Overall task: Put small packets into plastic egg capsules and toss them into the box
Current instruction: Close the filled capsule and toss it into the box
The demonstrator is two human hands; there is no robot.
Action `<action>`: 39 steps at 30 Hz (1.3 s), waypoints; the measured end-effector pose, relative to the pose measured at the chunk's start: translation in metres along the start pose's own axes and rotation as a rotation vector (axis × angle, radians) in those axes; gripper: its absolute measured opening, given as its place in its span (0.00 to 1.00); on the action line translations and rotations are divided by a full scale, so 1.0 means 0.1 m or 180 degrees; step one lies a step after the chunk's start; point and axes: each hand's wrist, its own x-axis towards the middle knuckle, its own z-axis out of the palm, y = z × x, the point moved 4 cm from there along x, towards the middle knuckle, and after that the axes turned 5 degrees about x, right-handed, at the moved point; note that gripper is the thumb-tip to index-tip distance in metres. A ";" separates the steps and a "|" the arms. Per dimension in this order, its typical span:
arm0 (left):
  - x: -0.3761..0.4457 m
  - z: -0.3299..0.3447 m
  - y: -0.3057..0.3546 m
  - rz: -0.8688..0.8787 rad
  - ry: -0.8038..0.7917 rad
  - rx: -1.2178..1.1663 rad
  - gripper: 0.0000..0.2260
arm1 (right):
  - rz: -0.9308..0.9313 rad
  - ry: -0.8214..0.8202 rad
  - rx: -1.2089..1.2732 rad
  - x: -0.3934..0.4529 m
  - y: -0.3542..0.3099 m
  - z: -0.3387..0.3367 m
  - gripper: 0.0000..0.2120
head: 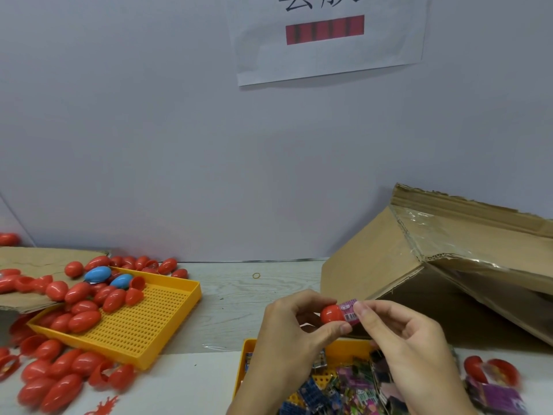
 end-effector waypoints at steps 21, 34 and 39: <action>0.01 0.03 0.05 0.0171 0.0134 -0.0498 0.08 | -0.1312 0.0035 -0.0711 -0.07 -0.05 0.04 0.24; 0.02 0.12 0.07 -0.0087 -0.0109 -0.1312 0.12 | -0.2305 0.0464 -0.1866 -0.11 -0.19 0.07 0.26; 0.02 0.16 0.06 -0.0183 -0.0175 -0.1271 0.11 | -0.2255 0.0526 -0.2221 -0.10 -0.17 0.08 0.25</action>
